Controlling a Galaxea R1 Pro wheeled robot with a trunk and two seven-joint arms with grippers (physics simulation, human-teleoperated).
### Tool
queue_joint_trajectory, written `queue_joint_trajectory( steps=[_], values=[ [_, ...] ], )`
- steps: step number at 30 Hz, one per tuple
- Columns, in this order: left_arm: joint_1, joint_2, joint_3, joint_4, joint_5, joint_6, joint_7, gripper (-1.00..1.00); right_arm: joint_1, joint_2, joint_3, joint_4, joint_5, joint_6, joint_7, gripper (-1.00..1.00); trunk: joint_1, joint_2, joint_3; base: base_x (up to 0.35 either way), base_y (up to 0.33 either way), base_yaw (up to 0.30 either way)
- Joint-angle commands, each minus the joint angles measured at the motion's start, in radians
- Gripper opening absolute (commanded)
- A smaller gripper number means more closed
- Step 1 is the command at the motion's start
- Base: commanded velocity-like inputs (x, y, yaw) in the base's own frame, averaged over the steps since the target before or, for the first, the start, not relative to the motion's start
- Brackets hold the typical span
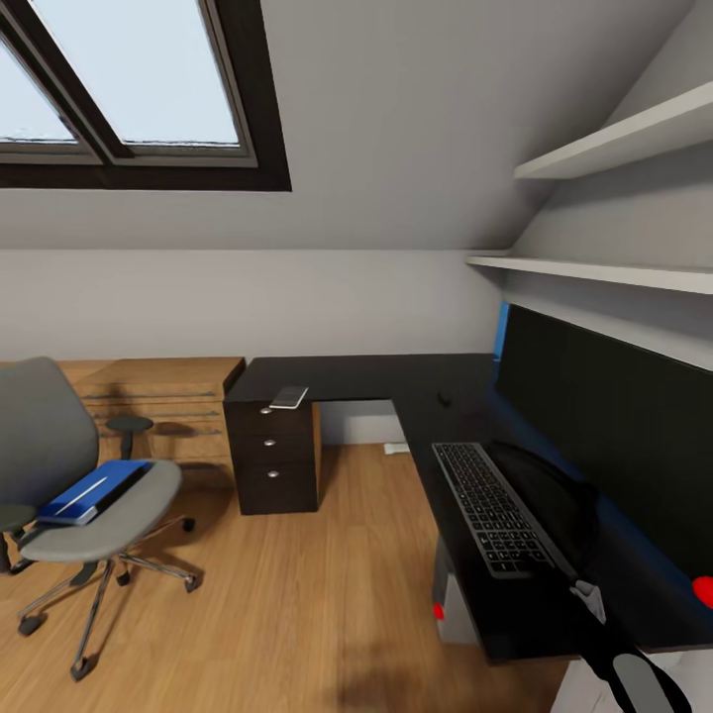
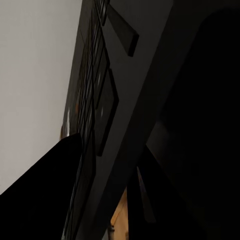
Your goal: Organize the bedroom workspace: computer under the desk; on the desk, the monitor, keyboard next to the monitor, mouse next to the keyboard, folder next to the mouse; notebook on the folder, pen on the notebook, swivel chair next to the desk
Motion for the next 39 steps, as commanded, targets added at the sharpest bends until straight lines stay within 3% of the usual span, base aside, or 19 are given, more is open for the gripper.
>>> queue_joint_trajectory(
  steps=[1, 13, 21, 39],
  values=[
    [0.0, 0.0, 0.0, -0.001, 0.01, -0.004, 0.001, 1.0, -0.001, 0.001, -0.003, 0.0, -0.006, 0.008, 0.001, -1.0, 0.0, 0.0, -0.001, 0.21, 0.0, 0.0],
    [0.0, 0.0, 0.001, -0.001, 0.012, -0.012, 0.002, 1.0, -0.001, 0.001, -0.003, 0.001, -0.006, -0.039, -0.006, -1.0, 0.0, 0.0, -0.001, 0.049, 0.0, 0.0],
    [0.0, 0.0, 0.002, -0.001, 0.011, -0.012, 0.002, 1.0, -0.001, 0.001, 0.0, 0.0, -0.006, -0.043, -0.078, -1.0, 0.0, 0.0, -0.001, 0.0, 0.0, 0.0],
    [0.0, 0.0, 0.003, -0.001, 0.012, -0.012, 0.002, 1.0, -0.001, 0.001, 0.002, 0.001, -0.006, -0.043, -0.084, -1.0, 0.0, 0.0, -0.001, 0.049, 0.0, 0.0]
  ],
)
